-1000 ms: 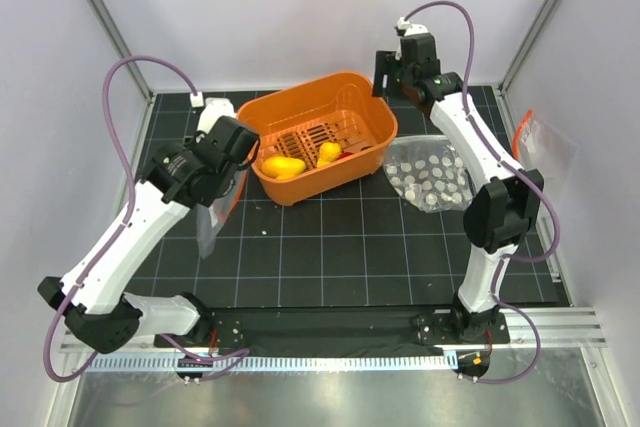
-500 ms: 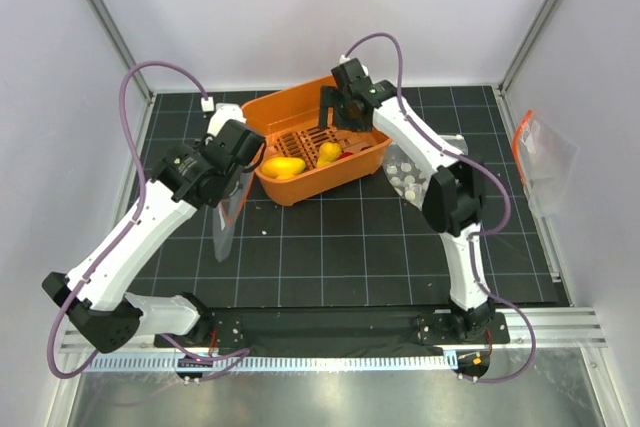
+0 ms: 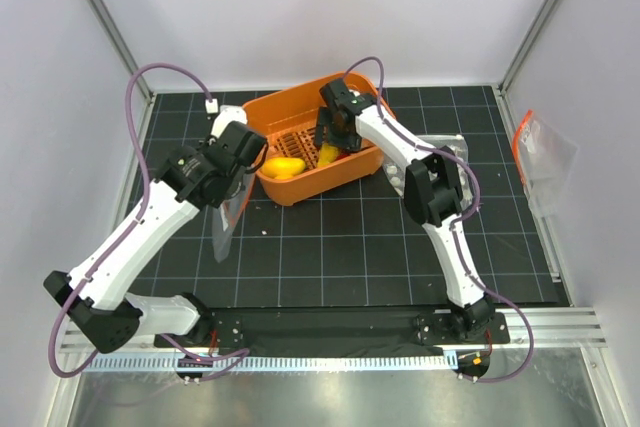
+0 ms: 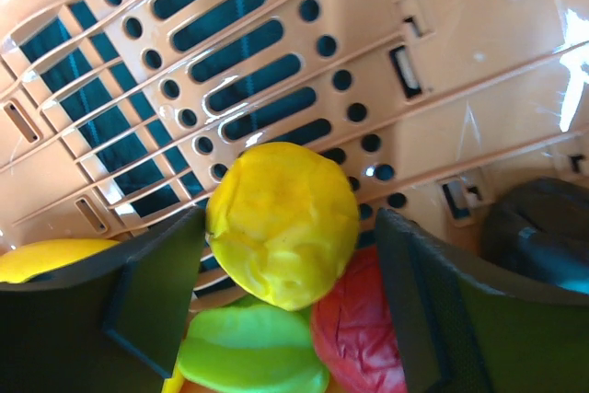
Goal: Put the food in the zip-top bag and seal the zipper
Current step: Pick up the fake fruit from the bin, then place the fake fruit in the zipper food storage bag.
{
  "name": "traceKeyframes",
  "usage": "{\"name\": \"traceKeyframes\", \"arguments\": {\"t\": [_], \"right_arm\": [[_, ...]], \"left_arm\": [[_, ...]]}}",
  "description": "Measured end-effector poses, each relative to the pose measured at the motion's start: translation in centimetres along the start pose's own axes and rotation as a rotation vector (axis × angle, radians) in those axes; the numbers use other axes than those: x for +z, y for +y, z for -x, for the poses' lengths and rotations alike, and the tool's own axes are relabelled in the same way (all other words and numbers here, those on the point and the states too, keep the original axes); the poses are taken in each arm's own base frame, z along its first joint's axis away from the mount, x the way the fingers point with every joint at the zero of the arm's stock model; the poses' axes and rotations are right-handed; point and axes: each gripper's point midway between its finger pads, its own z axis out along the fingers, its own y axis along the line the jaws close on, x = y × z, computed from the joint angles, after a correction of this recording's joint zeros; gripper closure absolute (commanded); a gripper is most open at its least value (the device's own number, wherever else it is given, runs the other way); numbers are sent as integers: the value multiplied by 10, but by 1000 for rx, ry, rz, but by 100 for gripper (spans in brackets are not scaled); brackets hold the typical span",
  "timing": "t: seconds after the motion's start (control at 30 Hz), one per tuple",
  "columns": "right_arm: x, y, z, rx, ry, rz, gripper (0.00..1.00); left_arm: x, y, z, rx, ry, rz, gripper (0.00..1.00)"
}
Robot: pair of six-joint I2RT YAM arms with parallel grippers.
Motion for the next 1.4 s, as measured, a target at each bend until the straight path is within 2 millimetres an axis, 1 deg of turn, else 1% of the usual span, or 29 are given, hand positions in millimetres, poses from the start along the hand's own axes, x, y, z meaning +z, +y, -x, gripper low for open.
{"name": "traceKeyframes", "arguments": {"t": [0.03,0.1,0.13,0.2,0.23,0.4,0.5,0.6,0.63,0.73,0.8,0.87,0.93,1.0,1.1,1.27,1.4], "right_arm": [[2,2,-1,-1,0,1,27],[5,4,-4,-4,0,-2,37],[6,3,-4,-6,1,-4,45],[6,4,-4,-9,-1,-3,52],[6,4,-4,-11,-2,-3,60],[4,7,-1,-28,-22,20,66],[-7,11,4,-43,-59,60,67],[-29,21,16,-56,-108,121,67],[-40,24,22,-62,-132,144,67],[-81,40,42,-70,-216,236,68],[-113,51,54,-78,-270,308,68],[-142,60,61,-87,-310,379,68],[-166,68,62,-99,-334,449,69],[-188,74,58,-114,-345,519,70],[-213,78,44,-135,-339,597,70],[-243,84,17,-158,-312,684,69],[-264,95,0,-183,-309,738,70]], "left_arm": [[1,0,-1,3,1,0,100],[2,-2,-2,10,3,-4,100],[3,-3,-3,14,4,-8,100],[5,-6,-5,20,8,-22,100],[6,-8,-6,21,10,-31,100],[9,-20,-14,32,27,-87,100],[11,-28,-18,34,40,-123,100],[13,-35,-21,31,48,-150,100],[13,-37,-22,29,49,-159,100],[15,-41,-25,30,57,-175,100],[16,-43,-27,33,63,-180,100],[17,-45,-28,33,66,-187,100],[17,-46,-29,30,67,-194,100],[17,-48,-28,27,64,-202,100],[17,-50,-26,21,60,-212,100],[15,-55,-24,10,54,-235,100],[12,-58,-23,-6,46,-264,100]]}}
